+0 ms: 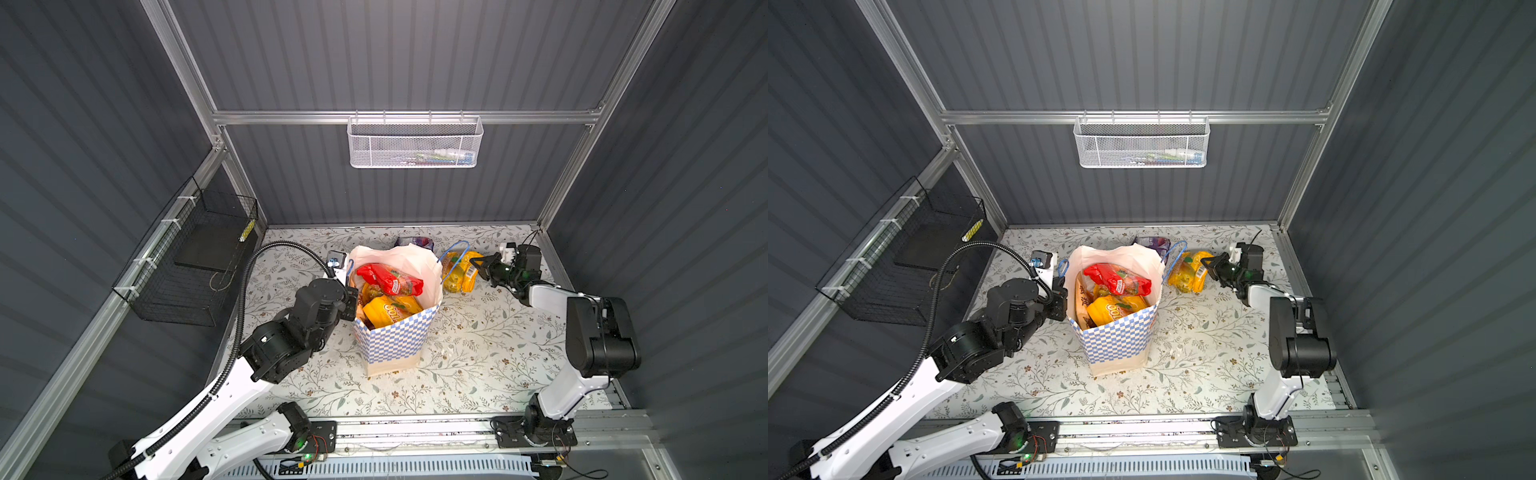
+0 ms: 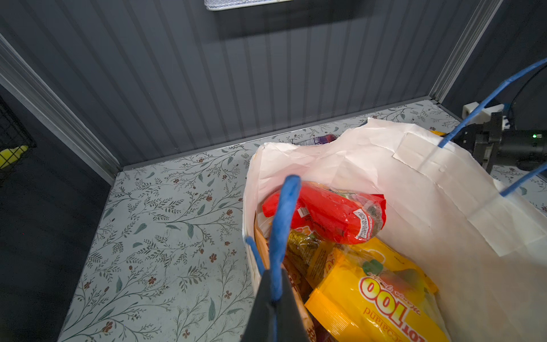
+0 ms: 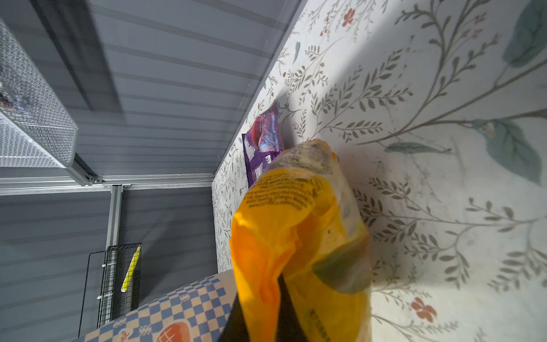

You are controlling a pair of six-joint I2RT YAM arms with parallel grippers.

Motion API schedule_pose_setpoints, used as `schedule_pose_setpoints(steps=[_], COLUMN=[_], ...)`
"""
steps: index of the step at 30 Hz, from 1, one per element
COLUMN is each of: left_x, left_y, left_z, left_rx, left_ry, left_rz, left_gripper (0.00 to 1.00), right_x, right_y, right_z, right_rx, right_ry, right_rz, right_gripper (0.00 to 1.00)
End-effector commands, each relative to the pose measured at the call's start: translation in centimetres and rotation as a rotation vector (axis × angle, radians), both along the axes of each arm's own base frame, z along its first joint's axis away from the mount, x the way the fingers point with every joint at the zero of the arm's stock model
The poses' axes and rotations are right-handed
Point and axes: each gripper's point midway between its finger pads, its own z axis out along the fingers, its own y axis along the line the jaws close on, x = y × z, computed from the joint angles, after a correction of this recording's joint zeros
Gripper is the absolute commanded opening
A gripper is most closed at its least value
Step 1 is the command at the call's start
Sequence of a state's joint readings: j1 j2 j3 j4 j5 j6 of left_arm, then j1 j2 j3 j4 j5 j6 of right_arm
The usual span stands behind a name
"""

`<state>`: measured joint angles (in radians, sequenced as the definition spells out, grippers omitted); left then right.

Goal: Place the snacks into the paper bag
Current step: 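Lift the yellow gummy bag with the right gripper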

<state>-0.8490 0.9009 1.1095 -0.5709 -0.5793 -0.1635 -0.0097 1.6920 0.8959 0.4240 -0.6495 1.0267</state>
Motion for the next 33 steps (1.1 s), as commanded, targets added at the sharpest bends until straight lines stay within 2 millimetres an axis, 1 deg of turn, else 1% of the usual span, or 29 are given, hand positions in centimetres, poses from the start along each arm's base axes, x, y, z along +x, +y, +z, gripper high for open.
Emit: schedule_pose_setpoints(steps=[1,7,12,15,18,21,23,25,29,33], left_x=[0.0,0.0,-0.1,-0.1,-0.2,-0.3,-0.2,-0.1,0.0,-0.1], left_y=[0.6,0.6,0.6,0.6,0.8,1.0,0.9,0.6,0.4,0.5], left_z=[1.4,1.4,1.4,1.5,1.6,1.9,1.7,1.5,1.3,1.4], left_rx=[-0.014,-0.014,-0.016,-0.017,-0.017,-0.027,-0.020,-0.015,-0.010,-0.014], left_ry=[-0.041,-0.042,-0.042,-0.043,-0.046,-0.059,-0.053,-0.044,-0.036,-0.038], left_rz=[0.015,0.015,0.013,0.012,0.015,0.019,0.017,0.013,0.009,0.006], left_gripper=[0.00,0.00,0.00,0.00,0.00,0.00,0.00,0.00,0.00,0.00], right_x=[-0.4,-2.0,-4.0,-5.9,-8.6,-11.3,-13.2,-14.7,-17.1,-19.3], right_y=[-0.2,-0.5,-0.9,-1.2,-1.7,-2.2,-2.3,-2.3,-1.7,-1.5], right_z=[4.0,6.6,9.3,11.1,12.9,15.5,18.0,20.2,24.1,27.4], right_rx=[-0.011,-0.018,-0.052,-0.068,-0.080,-0.104,-0.120,-0.125,-0.118,-0.116], right_ry=[-0.112,-0.156,-0.215,-0.249,-0.299,-0.358,-0.417,-0.461,-0.537,-0.611], right_rz=[-0.011,-0.031,-0.056,-0.075,-0.108,-0.139,-0.143,-0.146,-0.110,-0.103], right_gripper=[0.00,0.00,0.00,0.00,0.00,0.00,0.00,0.00,0.00,0.00])
